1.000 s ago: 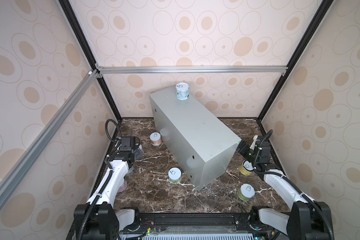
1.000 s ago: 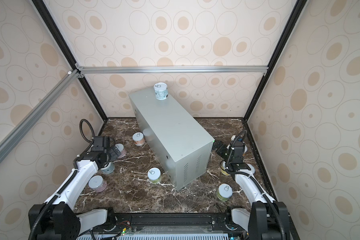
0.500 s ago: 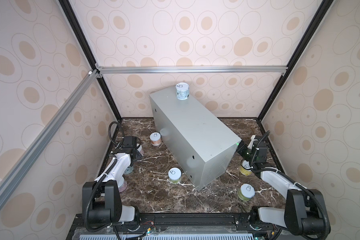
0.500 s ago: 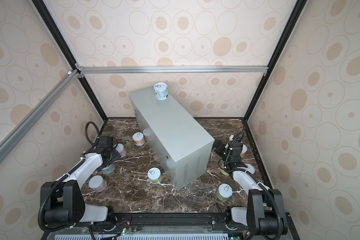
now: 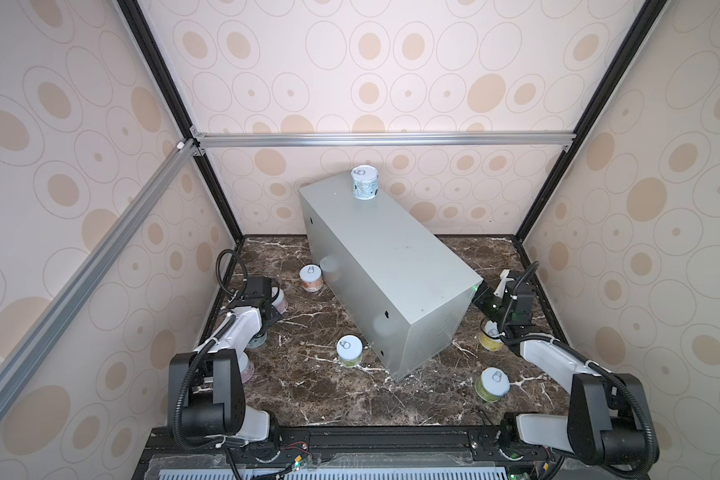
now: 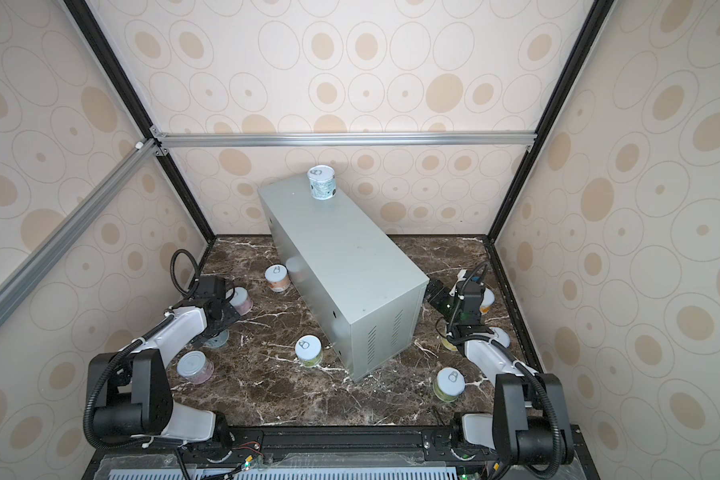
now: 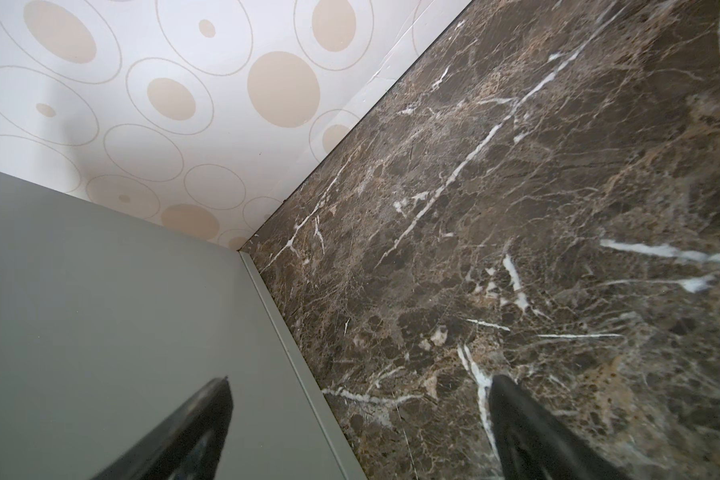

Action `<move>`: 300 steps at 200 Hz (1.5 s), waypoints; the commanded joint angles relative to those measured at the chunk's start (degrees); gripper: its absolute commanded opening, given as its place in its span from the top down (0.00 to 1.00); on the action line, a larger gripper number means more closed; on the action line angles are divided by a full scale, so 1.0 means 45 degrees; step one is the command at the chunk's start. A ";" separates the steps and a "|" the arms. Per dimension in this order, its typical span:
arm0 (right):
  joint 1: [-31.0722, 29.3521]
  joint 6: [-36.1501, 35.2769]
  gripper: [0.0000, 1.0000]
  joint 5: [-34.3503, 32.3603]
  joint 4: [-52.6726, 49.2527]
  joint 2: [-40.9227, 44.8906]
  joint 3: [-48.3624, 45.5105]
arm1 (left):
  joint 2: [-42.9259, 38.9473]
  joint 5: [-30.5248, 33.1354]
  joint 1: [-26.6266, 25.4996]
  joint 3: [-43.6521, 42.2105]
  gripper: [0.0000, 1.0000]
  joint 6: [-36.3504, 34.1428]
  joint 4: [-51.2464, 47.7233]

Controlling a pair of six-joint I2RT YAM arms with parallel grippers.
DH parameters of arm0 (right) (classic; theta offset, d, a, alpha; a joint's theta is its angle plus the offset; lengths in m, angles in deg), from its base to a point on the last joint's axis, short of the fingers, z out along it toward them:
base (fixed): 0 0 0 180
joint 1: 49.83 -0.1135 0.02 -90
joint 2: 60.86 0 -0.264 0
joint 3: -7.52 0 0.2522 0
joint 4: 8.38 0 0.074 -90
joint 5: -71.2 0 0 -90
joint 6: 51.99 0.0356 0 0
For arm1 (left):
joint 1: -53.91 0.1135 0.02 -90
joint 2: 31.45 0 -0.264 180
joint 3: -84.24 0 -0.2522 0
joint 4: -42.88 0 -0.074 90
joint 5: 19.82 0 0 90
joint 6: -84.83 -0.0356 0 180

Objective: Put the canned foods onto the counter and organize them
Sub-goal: 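Lower the left gripper onto the pale blue can beside the box and close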

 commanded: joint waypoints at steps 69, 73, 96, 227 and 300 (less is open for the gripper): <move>0.0013 -0.0034 0.01 0.0038 0.0293 -0.0213 0.0012 | 0.0699 -0.0268 0.0306 -0.0120 0.03 0.0150 0.0925; 0.0022 -0.0025 0.01 0.0040 0.0291 -0.0223 0.0010 | 0.0729 -0.0278 0.0297 -0.0138 0.03 0.0166 0.0956; 0.0018 -0.0025 0.01 0.0040 0.0343 -0.0268 -0.0007 | 0.0931 -0.0324 0.0309 -0.0231 0.05 0.0269 0.1207; 0.0012 0.0139 0.01 0.0605 0.0941 -0.0499 -0.0069 | 0.0715 0.1433 0.0310 -0.1878 0.07 0.1094 0.3832; 0.0014 0.0425 0.01 0.1004 0.1526 -0.0603 -0.0187 | 0.0425 0.2291 0.0267 -0.2403 0.07 0.1545 0.4604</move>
